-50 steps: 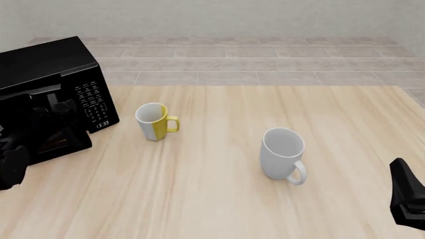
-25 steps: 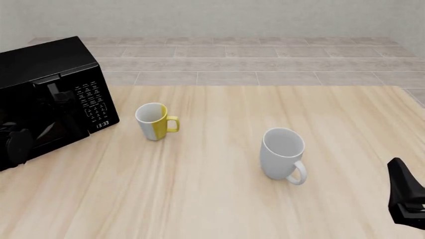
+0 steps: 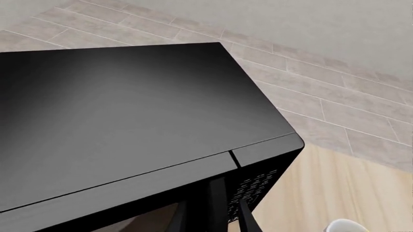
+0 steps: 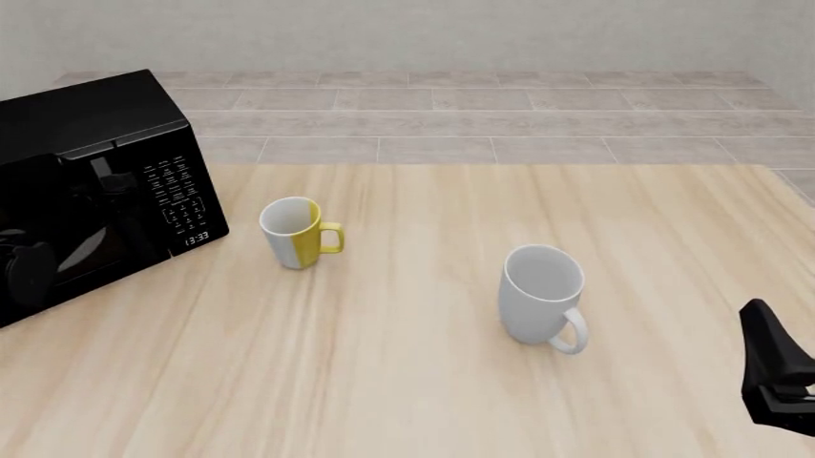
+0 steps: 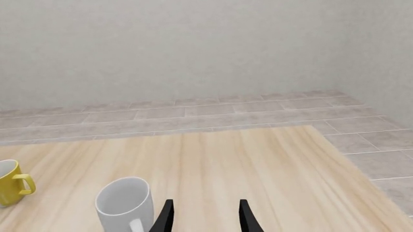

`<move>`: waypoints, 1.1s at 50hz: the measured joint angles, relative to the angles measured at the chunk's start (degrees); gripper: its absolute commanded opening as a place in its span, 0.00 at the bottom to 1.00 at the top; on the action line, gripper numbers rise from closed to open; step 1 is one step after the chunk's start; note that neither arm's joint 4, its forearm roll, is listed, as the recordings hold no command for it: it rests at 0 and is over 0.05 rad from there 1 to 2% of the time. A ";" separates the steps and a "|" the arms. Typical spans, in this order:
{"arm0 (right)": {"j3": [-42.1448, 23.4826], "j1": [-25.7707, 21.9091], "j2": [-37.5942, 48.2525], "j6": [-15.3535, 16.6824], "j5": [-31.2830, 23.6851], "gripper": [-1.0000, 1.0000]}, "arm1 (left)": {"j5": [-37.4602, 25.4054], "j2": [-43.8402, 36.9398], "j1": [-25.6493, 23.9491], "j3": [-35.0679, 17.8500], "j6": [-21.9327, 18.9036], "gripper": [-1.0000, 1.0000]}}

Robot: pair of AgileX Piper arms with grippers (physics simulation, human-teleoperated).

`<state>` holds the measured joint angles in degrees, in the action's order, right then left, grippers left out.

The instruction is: Close the microwave.

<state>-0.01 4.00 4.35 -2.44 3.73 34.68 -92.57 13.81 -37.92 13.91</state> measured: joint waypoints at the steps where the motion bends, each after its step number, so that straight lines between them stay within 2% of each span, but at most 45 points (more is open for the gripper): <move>1: 0.00 0.01 0.06 0.00 0.04 1.00 | -0.02 0.02 -0.02 0.00 0.03 1.00; 9: 0.00 -0.03 0.55 0.02 0.38 1.00 | 0.82 0.12 -0.96 0.49 -0.75 1.00; 16: 0.00 -0.03 1.20 0.11 0.91 1.00 | 1.60 2.18 -0.97 3.39 -2.48 1.00; 32: 0.00 -0.12 2.25 0.33 1.78 1.00 | 0.96 18.33 -2.95 15.24 -5.73 1.00; 44: 0.00 -0.23 2.35 0.42 1.88 1.00 | -7.86 36.44 -5.36 20.68 -6.58 1.00; 55: 0.00 -0.16 2.57 0.56 1.91 1.00 | -20.64 55.41 -7.24 22.99 -7.40 1.00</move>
<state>0.00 3.83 6.92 -1.88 5.64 14.04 -37.17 6.57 -14.93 6.52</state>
